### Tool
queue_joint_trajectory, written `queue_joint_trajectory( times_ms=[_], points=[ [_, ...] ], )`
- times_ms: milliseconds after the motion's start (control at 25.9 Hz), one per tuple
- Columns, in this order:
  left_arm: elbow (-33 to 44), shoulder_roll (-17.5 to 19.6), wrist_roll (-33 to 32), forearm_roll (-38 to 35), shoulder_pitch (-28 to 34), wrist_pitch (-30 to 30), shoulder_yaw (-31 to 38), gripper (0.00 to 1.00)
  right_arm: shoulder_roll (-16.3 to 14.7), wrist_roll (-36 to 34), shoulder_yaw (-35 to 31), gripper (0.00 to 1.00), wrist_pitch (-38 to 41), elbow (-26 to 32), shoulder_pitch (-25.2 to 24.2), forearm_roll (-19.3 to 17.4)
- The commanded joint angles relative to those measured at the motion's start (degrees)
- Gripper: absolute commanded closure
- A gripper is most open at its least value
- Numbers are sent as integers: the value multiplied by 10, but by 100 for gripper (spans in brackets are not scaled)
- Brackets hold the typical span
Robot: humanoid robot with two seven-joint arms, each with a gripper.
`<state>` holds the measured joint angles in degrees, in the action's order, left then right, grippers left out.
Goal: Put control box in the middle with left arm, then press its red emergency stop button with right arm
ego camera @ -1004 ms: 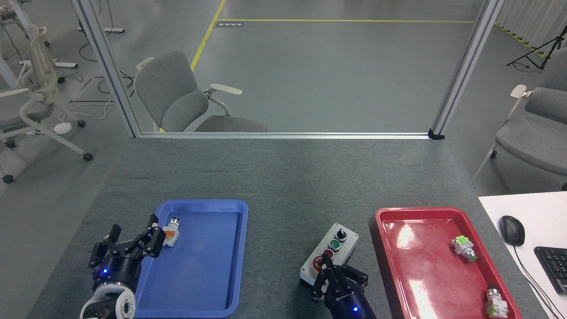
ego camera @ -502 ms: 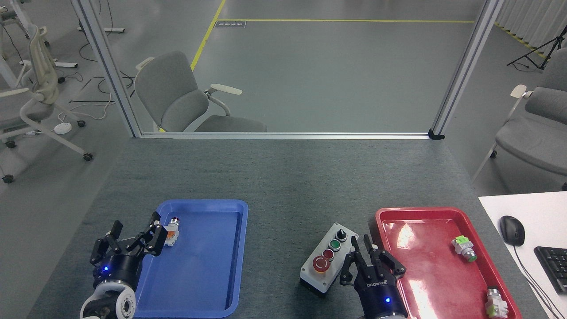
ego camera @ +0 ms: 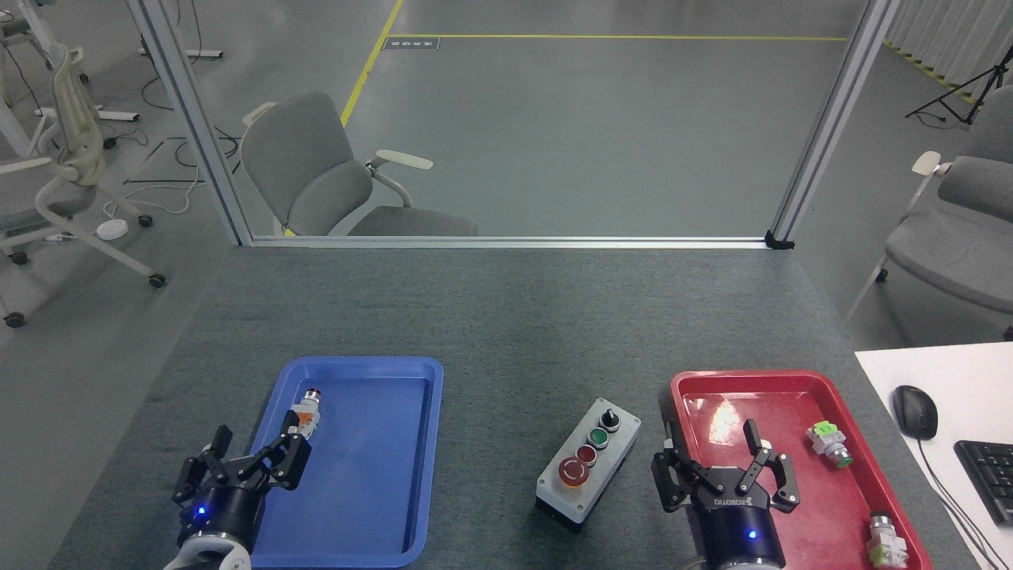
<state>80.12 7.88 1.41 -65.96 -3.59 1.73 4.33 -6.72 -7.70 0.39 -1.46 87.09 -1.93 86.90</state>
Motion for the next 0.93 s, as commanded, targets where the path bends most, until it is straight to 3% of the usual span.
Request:
queue_joint_trajectory(
  times_ms=[0, 193, 463, 888],
  points=[
    [-3, 2, 0, -1, 1, -1, -4, 1, -2, 0, -14, 2, 1, 0, -1, -53],
    [-5, -2, 15, -3, 1, -1, -4, 1, -14, 1, -21, 2, 3, -2, -2, -67],
    [-8, -3, 21, 6, 1, -2, -3, 1, -29, 7, -14, 1, 27, -3, -2, -41],
    [-10, -4, 21, 6, 1, -2, -3, 1, -41, 7, -14, 1, 44, -3, -2, -41]
  ],
)
